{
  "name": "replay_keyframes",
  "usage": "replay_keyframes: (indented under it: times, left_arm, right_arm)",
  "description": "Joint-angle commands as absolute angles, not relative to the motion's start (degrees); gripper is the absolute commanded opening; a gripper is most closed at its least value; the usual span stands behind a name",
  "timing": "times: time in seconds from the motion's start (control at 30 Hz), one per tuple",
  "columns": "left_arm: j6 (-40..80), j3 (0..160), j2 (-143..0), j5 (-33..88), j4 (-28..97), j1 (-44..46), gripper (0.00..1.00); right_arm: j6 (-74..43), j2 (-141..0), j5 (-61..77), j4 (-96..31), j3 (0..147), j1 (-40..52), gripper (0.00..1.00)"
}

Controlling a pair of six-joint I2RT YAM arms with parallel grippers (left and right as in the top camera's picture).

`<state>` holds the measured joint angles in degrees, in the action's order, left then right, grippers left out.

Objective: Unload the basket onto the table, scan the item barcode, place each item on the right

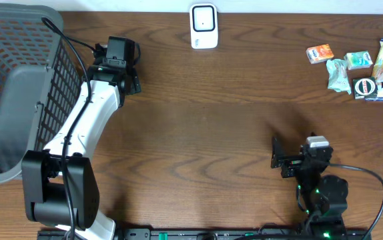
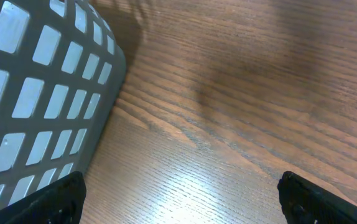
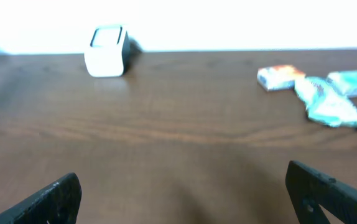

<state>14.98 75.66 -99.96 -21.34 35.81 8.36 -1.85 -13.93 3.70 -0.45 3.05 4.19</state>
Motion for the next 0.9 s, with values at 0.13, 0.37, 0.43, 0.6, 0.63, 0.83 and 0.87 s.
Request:
replay_keyframes:
  times: [0.13,0.37,0.43,0.6,0.63,0.83,0.87]
  left_arm:
    - [14.7,76.3,-99.7,-22.1,36.0,8.3,0.98]
    - [14.7,76.4,-99.7,-22.1,36.0,8.3,0.98]
    - [14.7,76.4,-99.7,-22.1,36.0,8.3,0.98]
    - [14.7,76.3,-99.7,-22.1,36.0,8.3,0.98]
    - [14.7,76.4,-99.7,-22.1,36.0,8.3,0.98]
    - [14.7,76.4,-99.7,-22.1,36.0,8.3,0.98]
    - [14.7,76.4,-99.7,-22.1,36.0,8.3,0.98]
  right_arm:
    - [-1.2,-9.5,0.3,3.5,0.3,3.7,0.99]
    - [-1.2,-5.1,-0.8,-1.5,0.3,3.2,0.99]
    - [-0.8,-2.7,-1.3,-4.4,0.3,2.9,0.99]
    - [0.3,-0.3,-1.2,-4.3,0.3,0.8,0.99]
    - [0.3,-0.3,-1.2,-4.3,0.3,0.6,0.99]
    - [1.2,-0.3,-1.3,-4.3,0.3,0.6,0.99]
    - [2.4,-0.3,-1.4,-4.3,0.3,0.6,0.99]
